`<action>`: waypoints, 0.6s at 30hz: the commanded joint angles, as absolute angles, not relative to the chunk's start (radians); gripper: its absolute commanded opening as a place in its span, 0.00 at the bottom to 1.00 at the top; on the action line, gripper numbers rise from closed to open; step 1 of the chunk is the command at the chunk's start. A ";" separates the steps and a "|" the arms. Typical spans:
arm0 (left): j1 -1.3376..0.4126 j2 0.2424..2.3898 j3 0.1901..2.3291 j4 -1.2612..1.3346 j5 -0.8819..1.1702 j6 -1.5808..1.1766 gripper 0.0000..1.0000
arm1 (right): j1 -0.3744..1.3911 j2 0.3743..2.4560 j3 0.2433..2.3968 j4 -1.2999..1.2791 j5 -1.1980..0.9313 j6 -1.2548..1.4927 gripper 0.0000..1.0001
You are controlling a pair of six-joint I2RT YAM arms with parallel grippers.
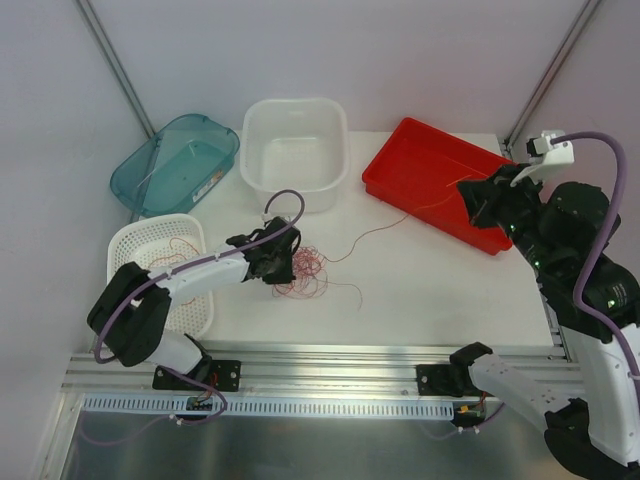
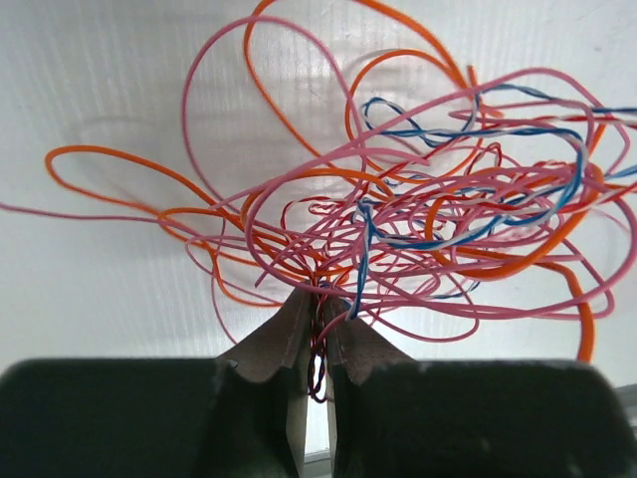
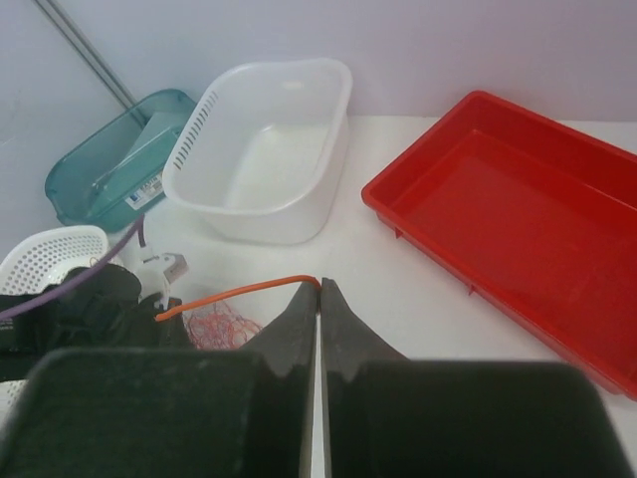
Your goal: Untangle the cables
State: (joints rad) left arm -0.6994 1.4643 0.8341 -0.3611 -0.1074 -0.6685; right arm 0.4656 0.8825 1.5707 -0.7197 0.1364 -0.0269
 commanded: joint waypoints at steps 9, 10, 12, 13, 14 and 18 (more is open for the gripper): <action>-0.678 1.446 0.799 -0.391 -0.149 -0.695 0.09 | 0.460 0.908 1.759 -0.758 0.075 -0.054 0.01; -0.664 1.463 0.795 -0.391 -0.149 -0.702 0.09 | 0.460 0.911 1.820 -0.771 0.086 -0.063 0.01; -0.649 1.477 0.782 -0.394 -0.141 -0.719 0.09 | 0.460 0.911 1.862 -0.772 0.135 -0.080 0.01; -0.634 1.486 0.779 -0.394 -0.140 -0.724 0.09 | 0.462 0.907 1.871 -0.758 0.155 -0.084 0.01; -0.624 1.488 0.772 -0.394 -0.140 -0.727 0.09 | 0.460 0.897 1.874 -0.749 0.205 -0.092 0.01; -0.586 1.485 0.752 -0.400 -0.140 -0.736 0.11 | 0.460 0.845 1.832 -0.706 0.311 -0.092 0.01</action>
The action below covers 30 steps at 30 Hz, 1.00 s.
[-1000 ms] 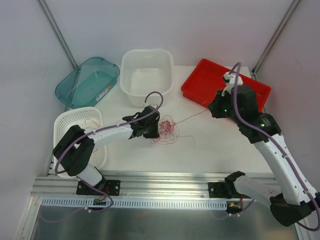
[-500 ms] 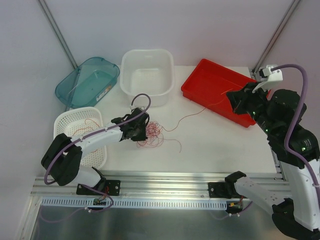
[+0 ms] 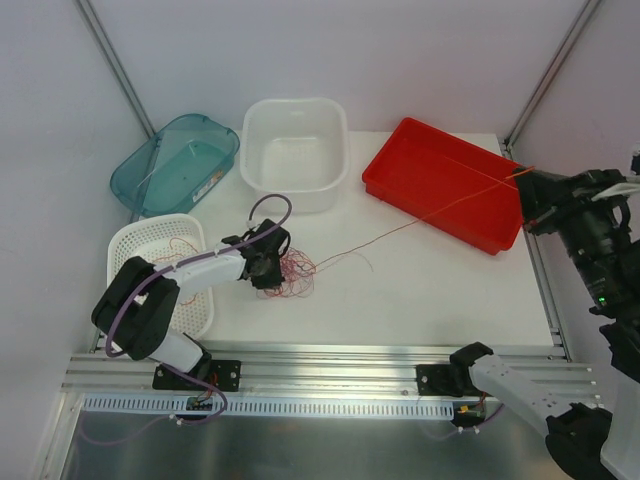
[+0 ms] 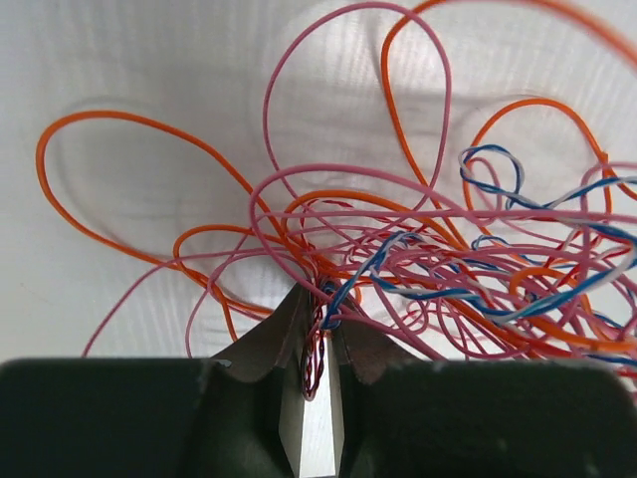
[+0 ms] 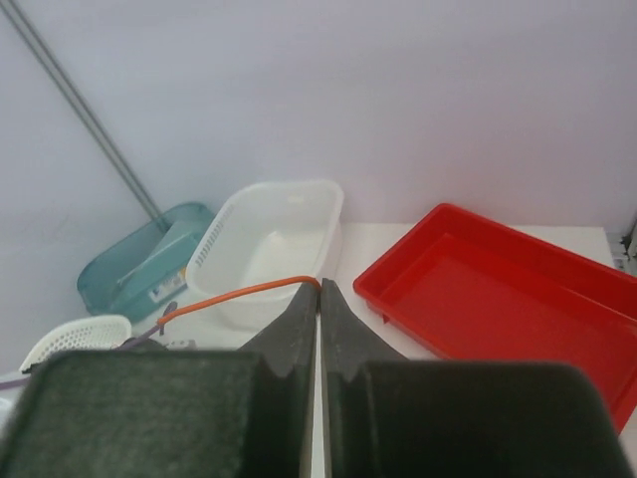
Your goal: Untangle the cables
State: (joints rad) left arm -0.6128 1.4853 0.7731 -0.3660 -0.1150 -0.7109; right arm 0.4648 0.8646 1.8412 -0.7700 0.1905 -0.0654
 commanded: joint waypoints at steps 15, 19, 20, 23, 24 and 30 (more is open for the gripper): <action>-0.581 1.362 0.769 -0.408 -0.074 -0.663 0.11 | 0.460 0.755 1.116 -0.814 0.276 0.153 0.30; -0.601 1.319 0.769 -0.410 -0.069 -0.654 0.11 | 0.463 0.788 0.956 -0.845 0.269 0.192 0.64; -0.606 1.316 0.773 -0.410 -0.069 -0.646 0.11 | 0.468 0.799 0.919 -0.839 0.223 0.163 0.68; -0.617 1.319 0.776 -0.408 -0.064 -0.637 0.11 | 0.502 0.834 0.891 -0.770 0.091 0.095 0.75; -0.620 1.319 0.778 -0.410 -0.063 -0.635 0.11 | 0.529 0.847 0.887 -0.717 0.054 0.080 0.75; -0.634 1.321 0.775 -0.411 -0.063 -0.650 0.11 | 0.658 1.001 0.882 -0.510 -0.092 0.144 0.75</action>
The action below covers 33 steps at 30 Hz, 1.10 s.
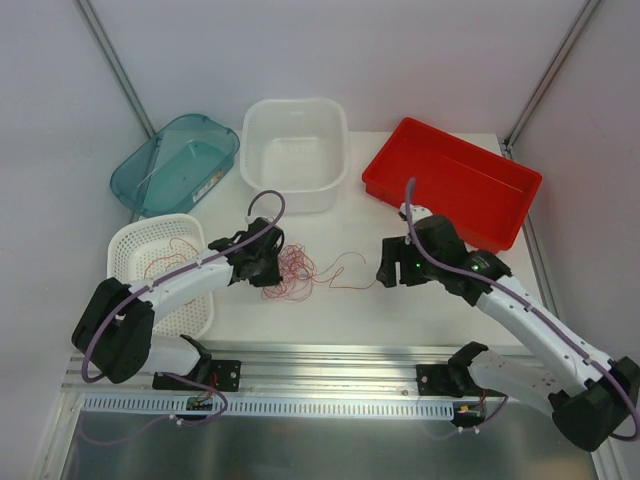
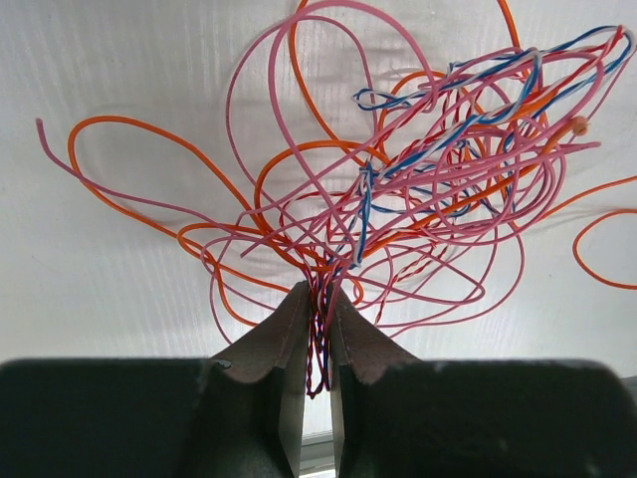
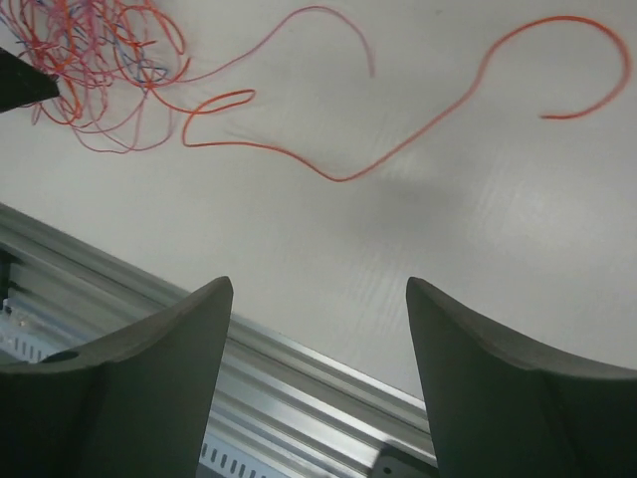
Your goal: Untangle the cables
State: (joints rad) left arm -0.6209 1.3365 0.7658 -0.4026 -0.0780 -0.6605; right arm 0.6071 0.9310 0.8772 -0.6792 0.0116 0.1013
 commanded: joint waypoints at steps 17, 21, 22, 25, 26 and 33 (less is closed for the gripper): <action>-0.690 1.344 0.767 -0.410 -0.092 -0.756 0.11 | 0.839 1.457 0.882 -0.126 0.077 0.669 0.76; -0.699 1.338 0.759 -0.410 -0.103 -0.772 0.11 | 0.841 1.512 0.885 -0.112 0.113 0.727 0.73; -0.703 1.336 0.756 -0.408 -0.107 -0.775 0.11 | 0.839 1.525 0.887 -0.112 0.124 0.735 0.72; -0.712 1.333 0.750 -0.408 -0.118 -0.787 0.11 | 0.844 1.558 0.908 -0.120 0.143 0.742 0.68; -0.715 1.333 0.747 -0.410 -0.121 -0.791 0.11 | 0.845 1.565 0.913 -0.124 0.161 0.744 0.63; -0.719 1.304 0.721 -0.410 -0.140 -0.804 0.11 | 0.856 1.557 0.919 -0.182 0.219 0.713 0.21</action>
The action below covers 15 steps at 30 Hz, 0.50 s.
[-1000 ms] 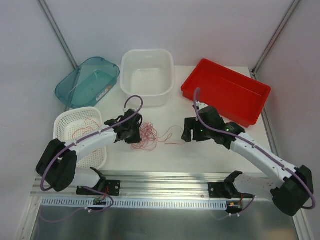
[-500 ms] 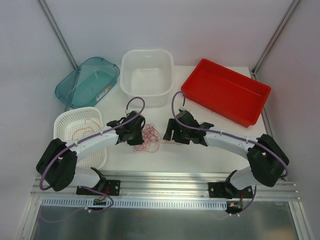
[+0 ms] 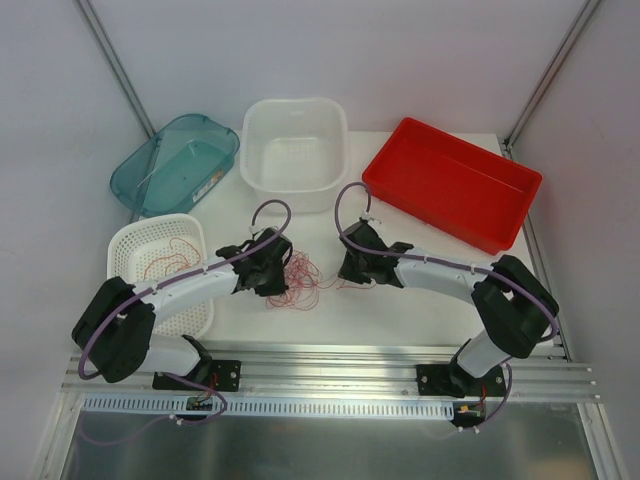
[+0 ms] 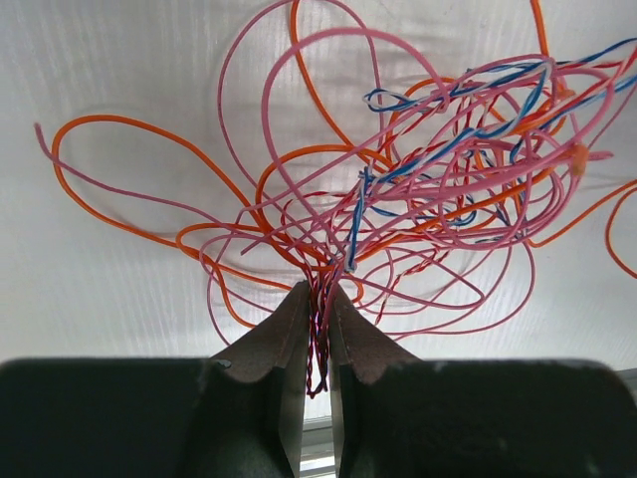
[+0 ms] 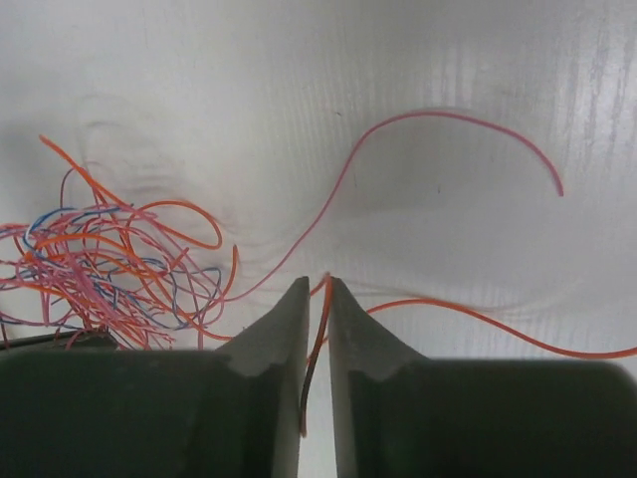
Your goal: Untangle the cables
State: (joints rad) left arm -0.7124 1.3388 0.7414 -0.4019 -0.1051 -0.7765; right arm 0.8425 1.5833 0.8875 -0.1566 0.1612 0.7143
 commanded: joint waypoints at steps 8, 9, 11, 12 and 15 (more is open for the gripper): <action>-0.721 1.234 0.719 -0.410 -0.107 -0.788 0.25 | 0.920 1.476 0.943 -0.310 0.245 0.517 0.01; -0.719 1.224 0.722 -0.410 -0.101 -0.787 0.29 | 0.928 1.468 0.946 -0.319 0.250 0.502 0.01; -0.721 1.204 0.726 -0.410 -0.083 -0.785 0.41 | 0.945 1.447 0.953 -0.334 0.265 0.477 0.01; -0.719 1.181 0.726 -0.410 -0.078 -0.787 0.44 | 0.957 1.440 0.959 -0.348 0.268 0.460 0.01; -0.721 1.149 0.738 -0.410 -0.058 -0.785 0.54 | 0.977 1.424 0.969 -0.359 0.271 0.440 0.01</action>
State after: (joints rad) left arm -0.7139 1.1957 0.7185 -0.4057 -0.0879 -0.7780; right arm 0.9585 1.4673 0.9241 -0.3099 0.2321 0.5034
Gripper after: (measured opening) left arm 0.519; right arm 0.017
